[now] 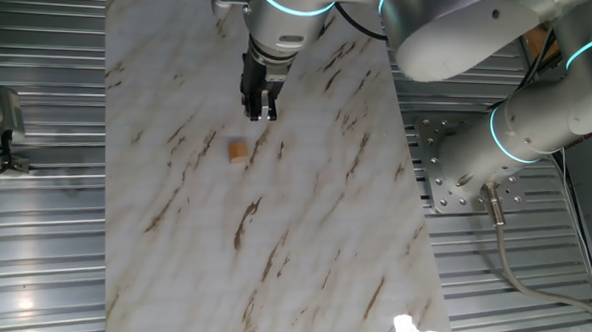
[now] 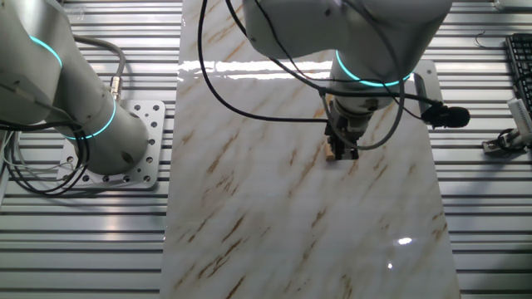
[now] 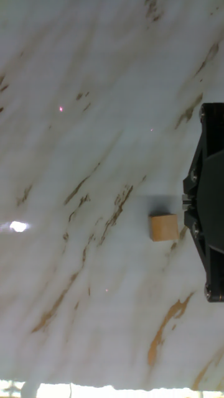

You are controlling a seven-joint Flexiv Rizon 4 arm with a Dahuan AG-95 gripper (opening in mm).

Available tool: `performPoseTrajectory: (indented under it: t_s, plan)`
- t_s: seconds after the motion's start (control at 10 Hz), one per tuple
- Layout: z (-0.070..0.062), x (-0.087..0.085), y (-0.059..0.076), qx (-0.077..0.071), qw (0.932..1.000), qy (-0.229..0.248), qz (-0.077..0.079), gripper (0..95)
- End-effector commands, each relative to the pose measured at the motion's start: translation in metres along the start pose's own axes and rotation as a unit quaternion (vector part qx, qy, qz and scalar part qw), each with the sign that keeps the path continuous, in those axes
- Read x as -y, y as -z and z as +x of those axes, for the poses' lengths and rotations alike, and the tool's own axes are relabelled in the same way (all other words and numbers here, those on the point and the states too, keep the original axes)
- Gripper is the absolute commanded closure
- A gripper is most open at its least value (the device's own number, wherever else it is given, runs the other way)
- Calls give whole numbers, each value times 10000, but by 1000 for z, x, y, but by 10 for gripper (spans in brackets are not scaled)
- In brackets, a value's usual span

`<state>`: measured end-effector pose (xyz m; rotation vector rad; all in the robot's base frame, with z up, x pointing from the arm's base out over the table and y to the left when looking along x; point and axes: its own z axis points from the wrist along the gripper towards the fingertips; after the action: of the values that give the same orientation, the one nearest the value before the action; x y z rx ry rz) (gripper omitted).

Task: Use the gripper to push the small block from left to right

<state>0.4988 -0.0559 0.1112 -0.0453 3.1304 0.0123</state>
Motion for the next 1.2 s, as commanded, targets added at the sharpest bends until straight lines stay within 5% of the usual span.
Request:
performPoseTrajectory:
  t_s: [0.1, 1.2]
  plan:
    - [1, 0, -4, 22, 10000, -10, 14, 950]
    - [1, -2, -11, 8, 10000, 39, -30, 950]
